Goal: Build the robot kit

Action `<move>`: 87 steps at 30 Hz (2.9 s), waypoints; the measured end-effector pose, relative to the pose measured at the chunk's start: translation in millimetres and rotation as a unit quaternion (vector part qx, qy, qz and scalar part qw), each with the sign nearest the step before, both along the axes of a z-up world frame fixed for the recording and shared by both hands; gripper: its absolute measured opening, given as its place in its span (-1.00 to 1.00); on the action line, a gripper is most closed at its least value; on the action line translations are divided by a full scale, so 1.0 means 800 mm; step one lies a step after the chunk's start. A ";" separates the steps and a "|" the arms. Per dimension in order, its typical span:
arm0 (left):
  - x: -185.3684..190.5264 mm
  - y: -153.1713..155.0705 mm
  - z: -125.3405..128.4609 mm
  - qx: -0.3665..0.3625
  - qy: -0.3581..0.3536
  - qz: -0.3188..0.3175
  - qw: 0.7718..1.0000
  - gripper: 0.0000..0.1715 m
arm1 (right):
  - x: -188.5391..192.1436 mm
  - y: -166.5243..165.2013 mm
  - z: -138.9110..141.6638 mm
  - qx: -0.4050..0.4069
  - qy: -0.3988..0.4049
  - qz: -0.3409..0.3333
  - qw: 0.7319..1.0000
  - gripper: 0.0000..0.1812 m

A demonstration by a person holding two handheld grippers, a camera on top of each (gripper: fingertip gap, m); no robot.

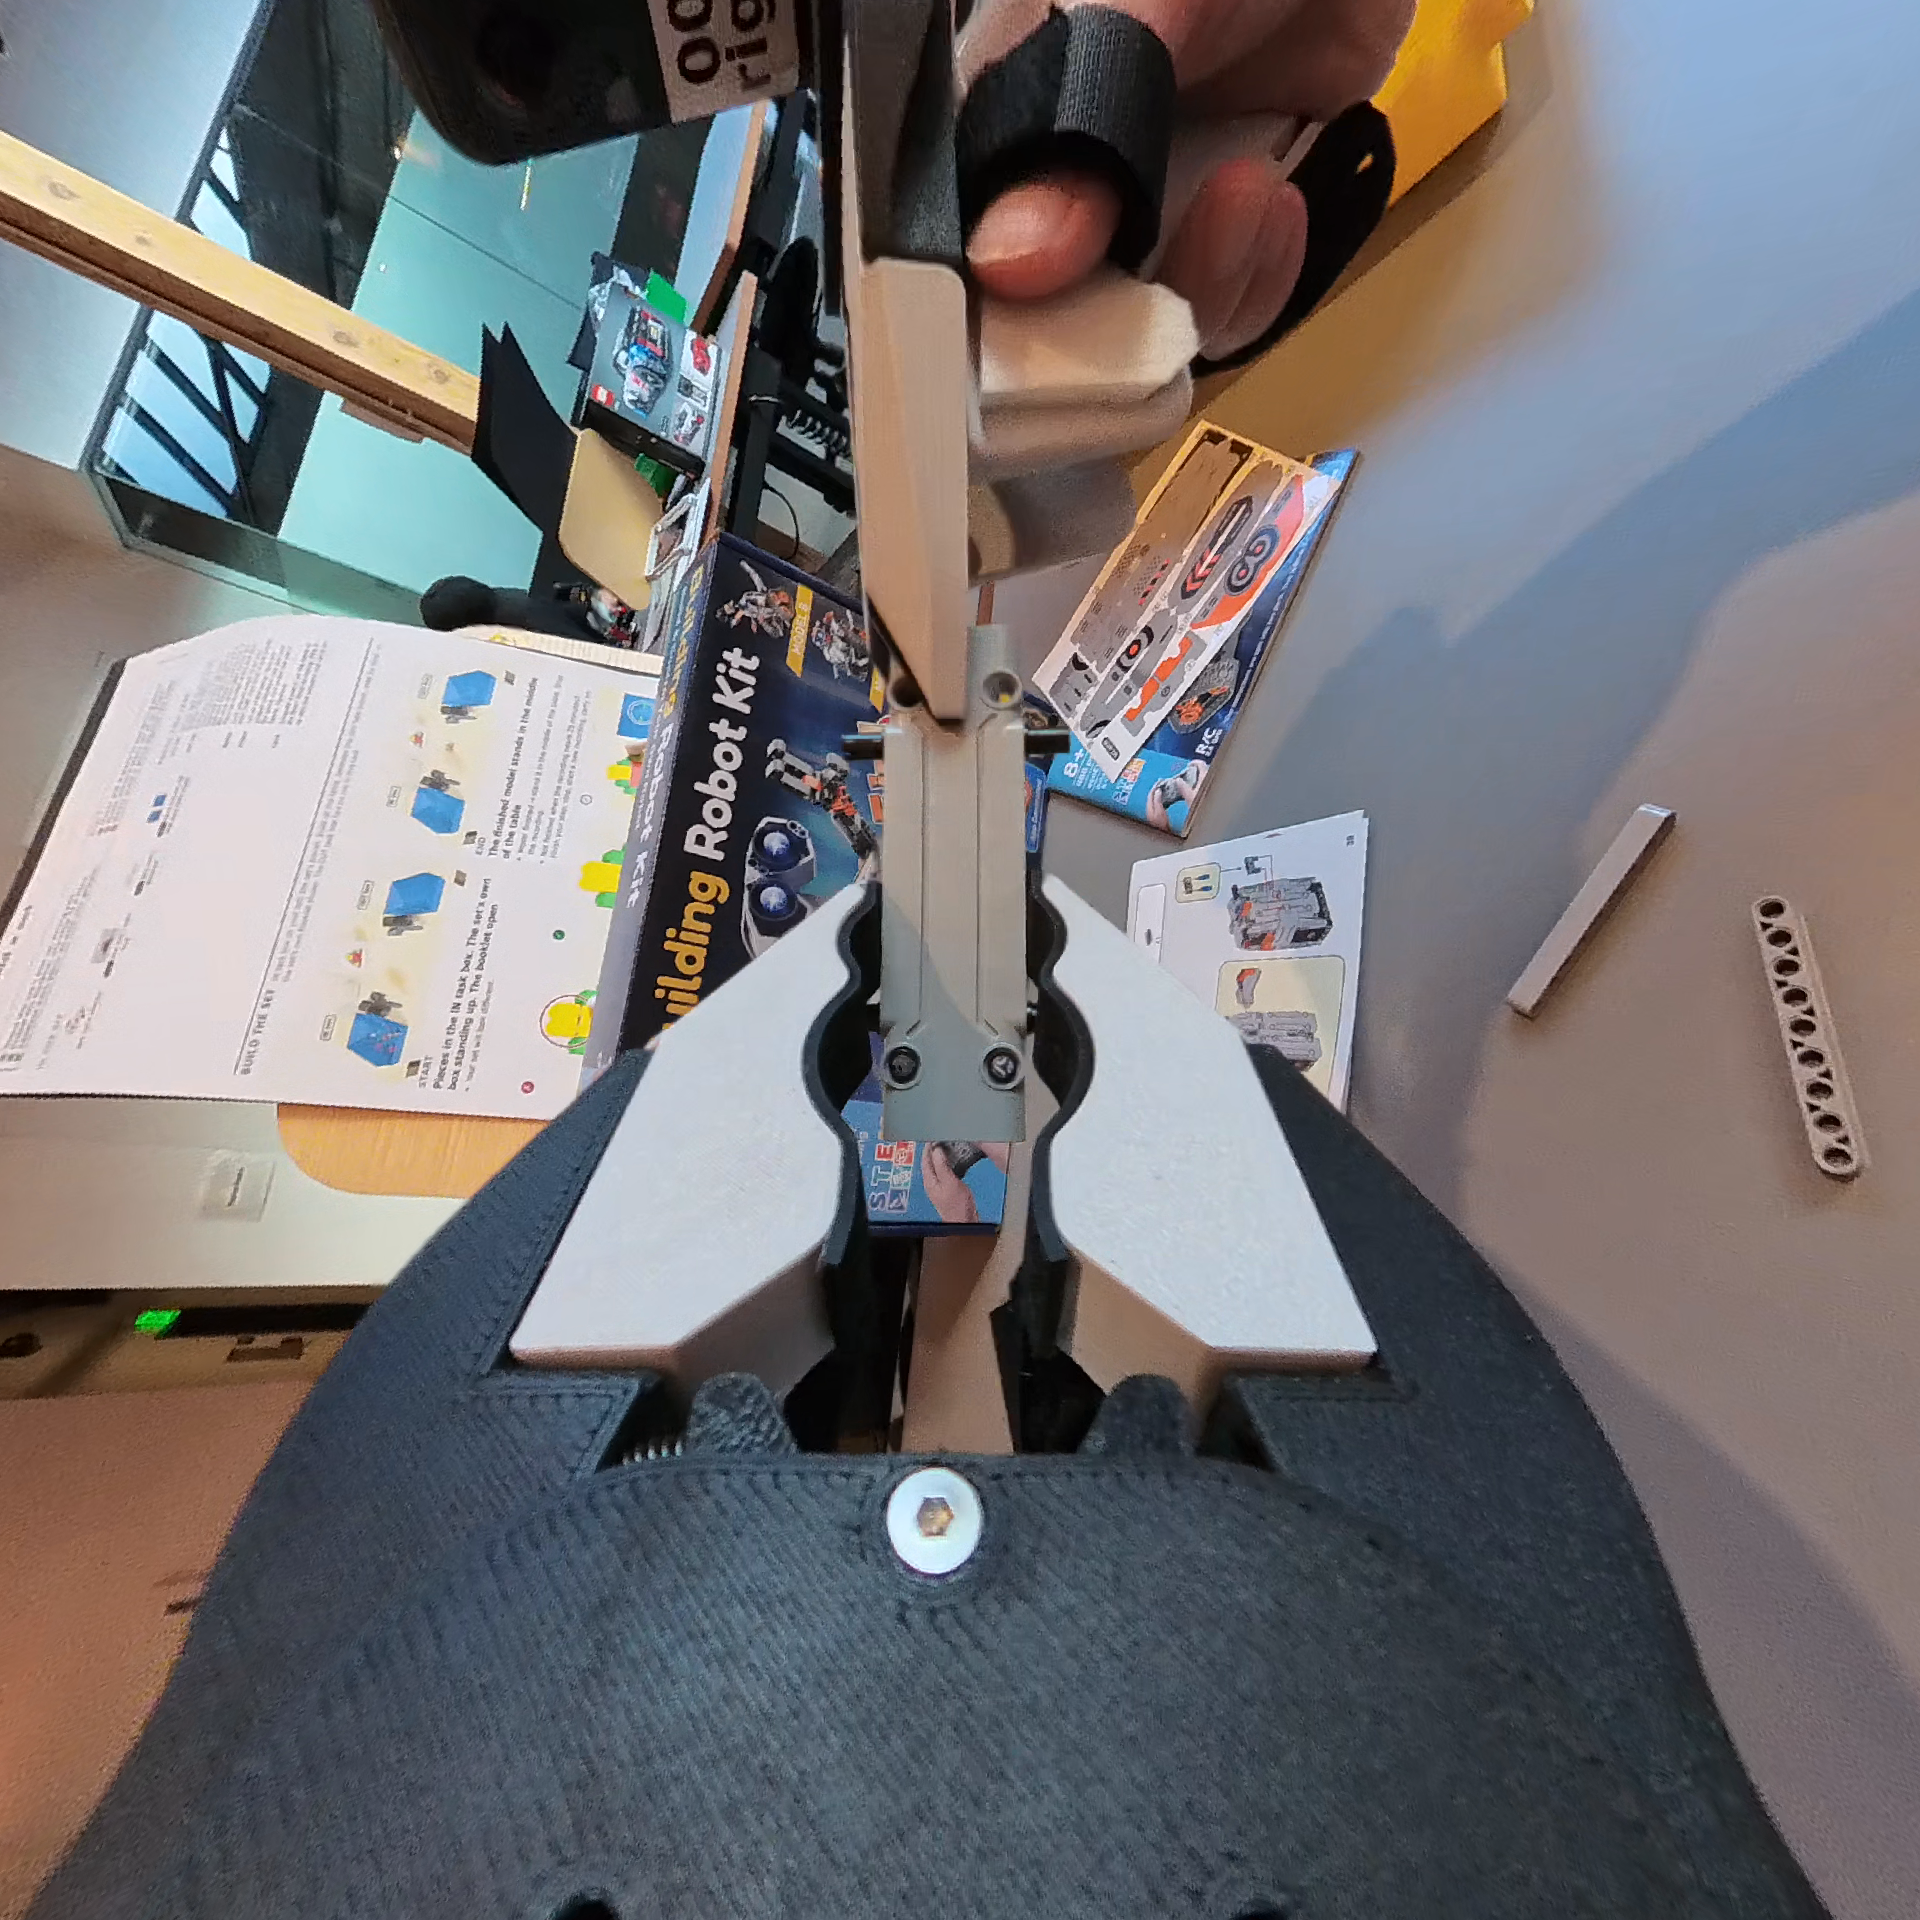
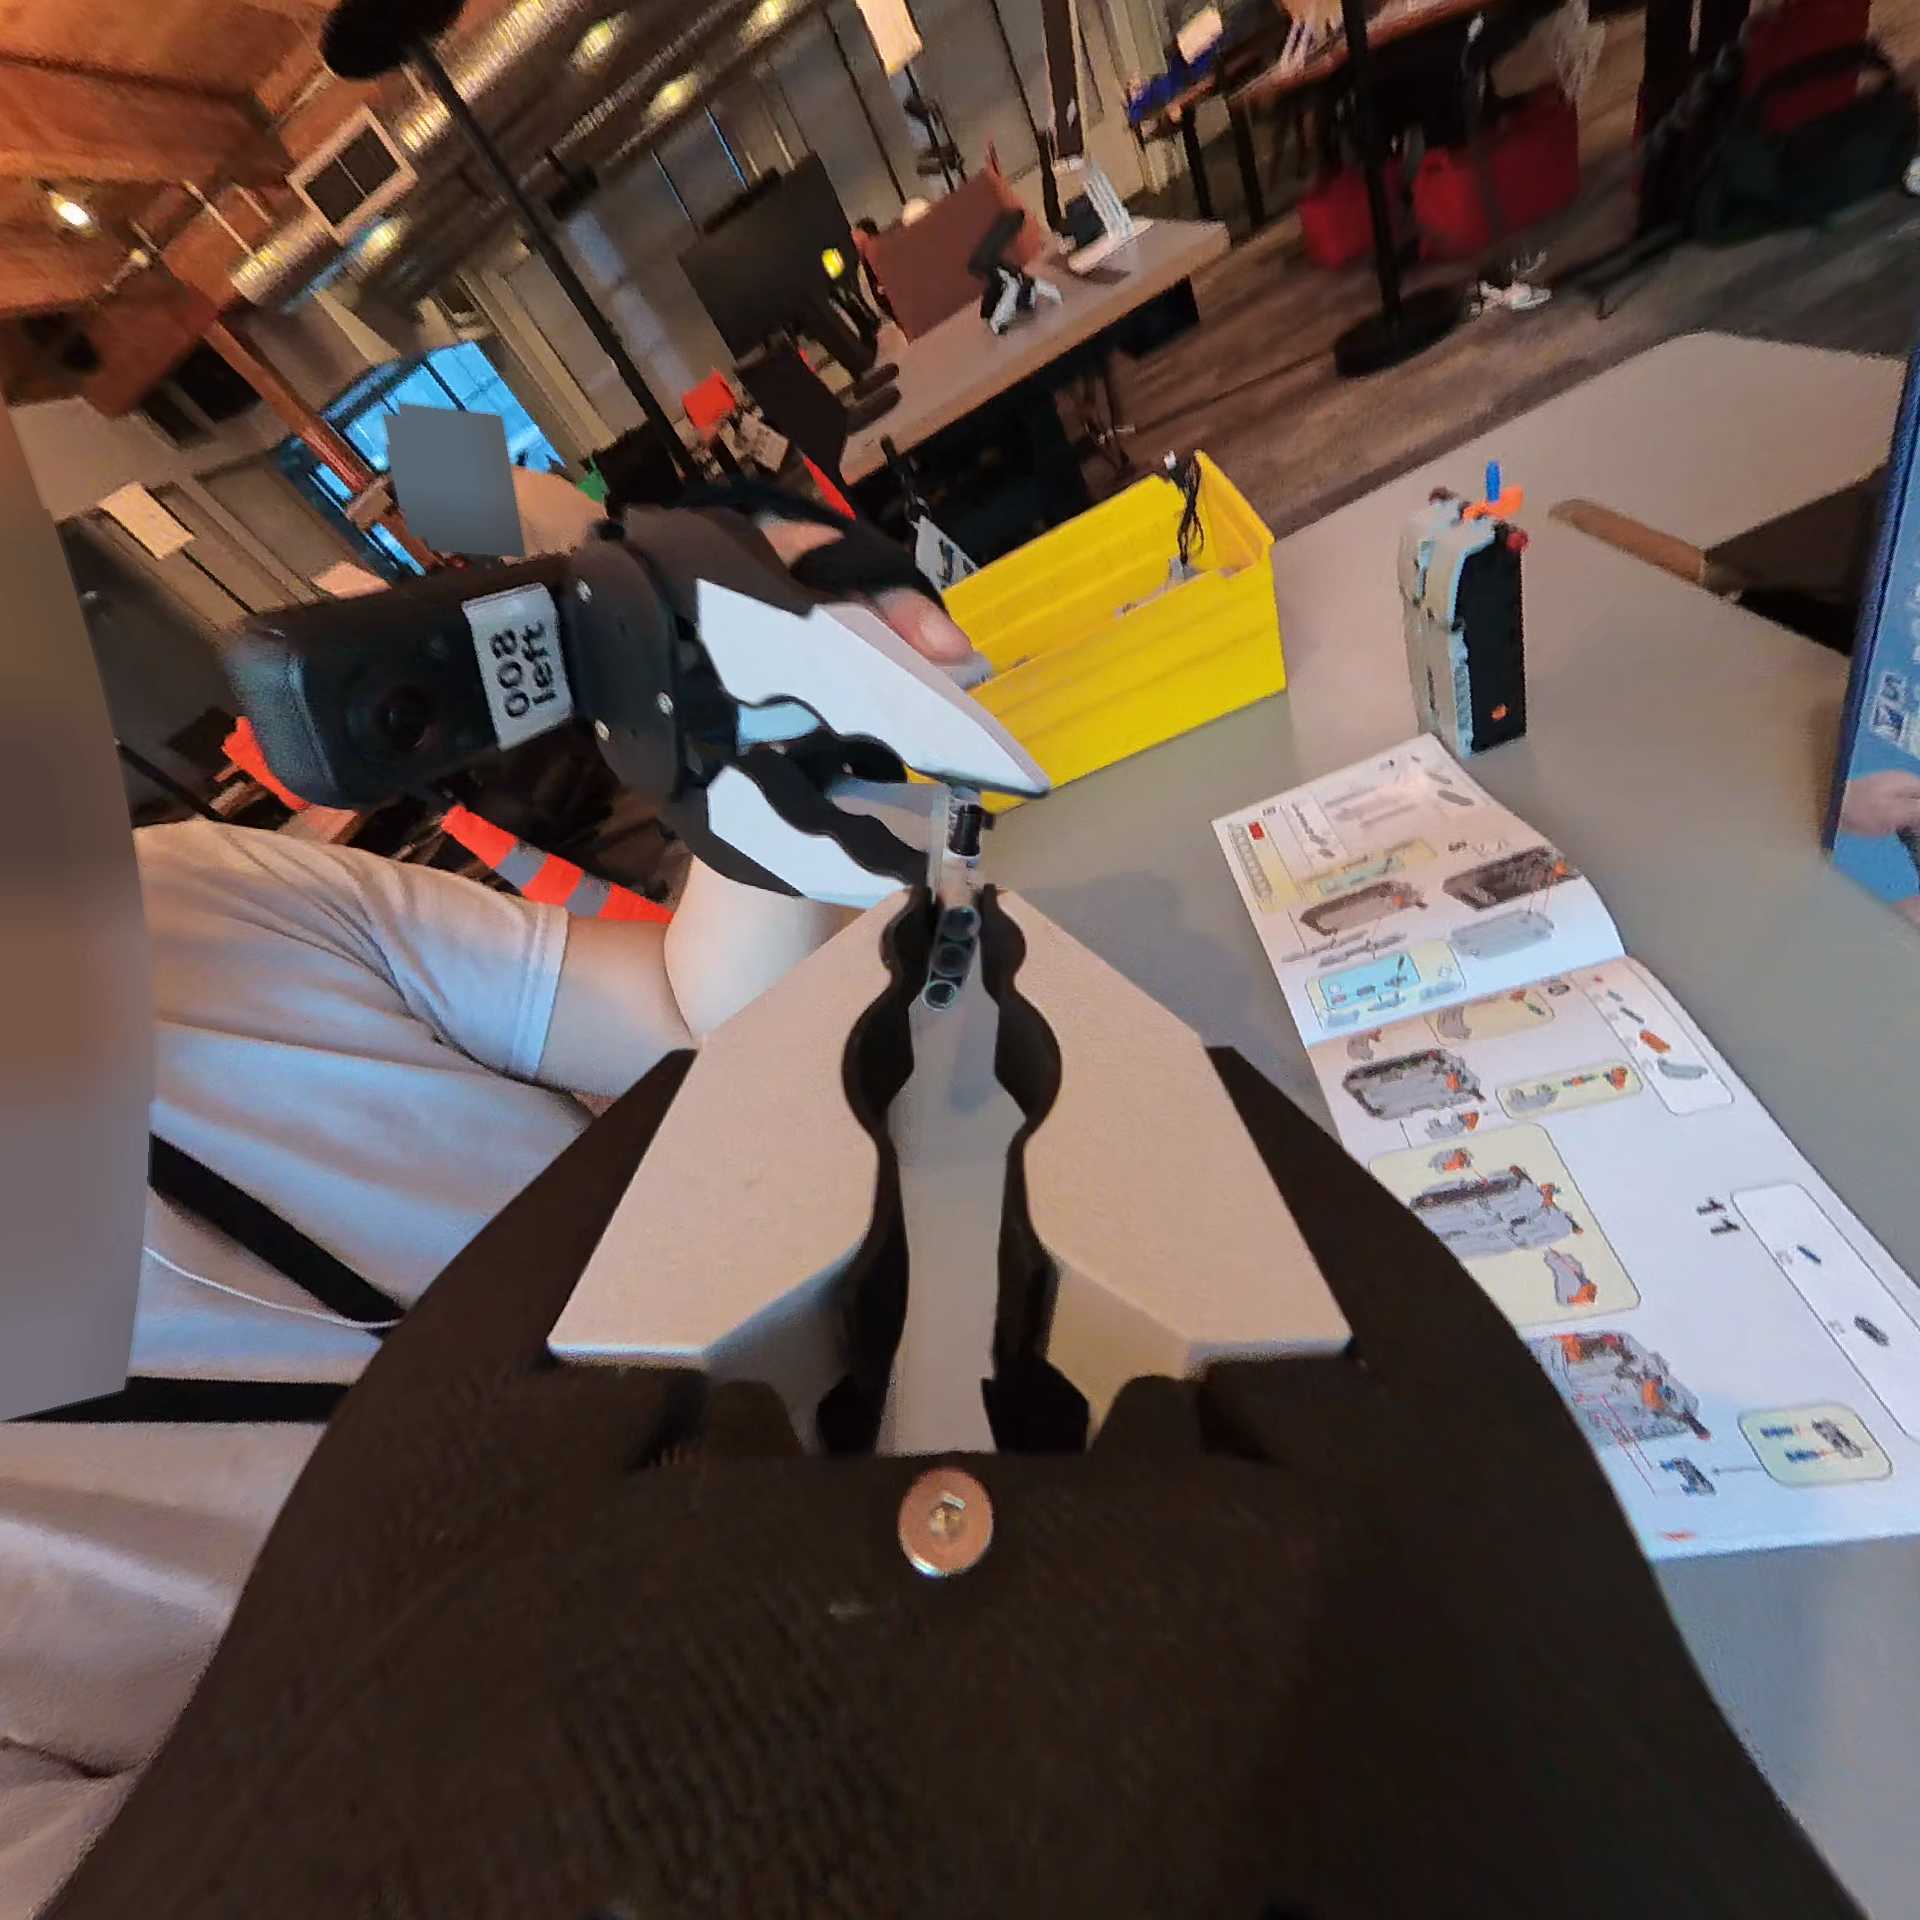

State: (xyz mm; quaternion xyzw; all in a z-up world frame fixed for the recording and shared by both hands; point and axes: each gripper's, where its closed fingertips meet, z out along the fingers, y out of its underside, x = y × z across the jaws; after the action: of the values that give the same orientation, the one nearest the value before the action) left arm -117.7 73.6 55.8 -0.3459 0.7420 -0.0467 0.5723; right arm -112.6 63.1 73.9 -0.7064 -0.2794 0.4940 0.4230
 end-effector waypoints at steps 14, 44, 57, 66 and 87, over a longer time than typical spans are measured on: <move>-0.097 0.024 0.146 -0.327 -0.339 -0.136 0.871 -0.41 | 0.159 0.041 0.036 0.029 0.220 -0.115 0.968 -0.93; -0.117 0.022 0.102 -0.400 -0.218 -0.122 0.882 -0.87 | -0.088 0.020 0.047 0.245 0.128 -0.012 0.961 -0.93; -0.125 0.050 0.051 -0.518 -0.135 -0.087 0.840 -0.93 | -0.106 0.050 -0.019 0.173 0.105 0.007 0.979 -0.92; -0.128 0.064 -0.031 -0.535 -0.005 -0.018 0.844 -0.94 | -0.109 0.063 -0.056 0.195 0.030 -0.002 0.980 -0.49; -0.138 0.104 0.017 -0.540 -0.140 -0.036 0.829 -0.62 | -0.123 0.091 -0.099 0.046 0.054 -0.023 0.997 -0.93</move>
State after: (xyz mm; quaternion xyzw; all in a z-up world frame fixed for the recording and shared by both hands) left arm -227.8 156.4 69.7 -0.5626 0.5226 -0.5083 0.3898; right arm -210.9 136.0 -5.0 -0.6641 -0.2627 0.5085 0.4809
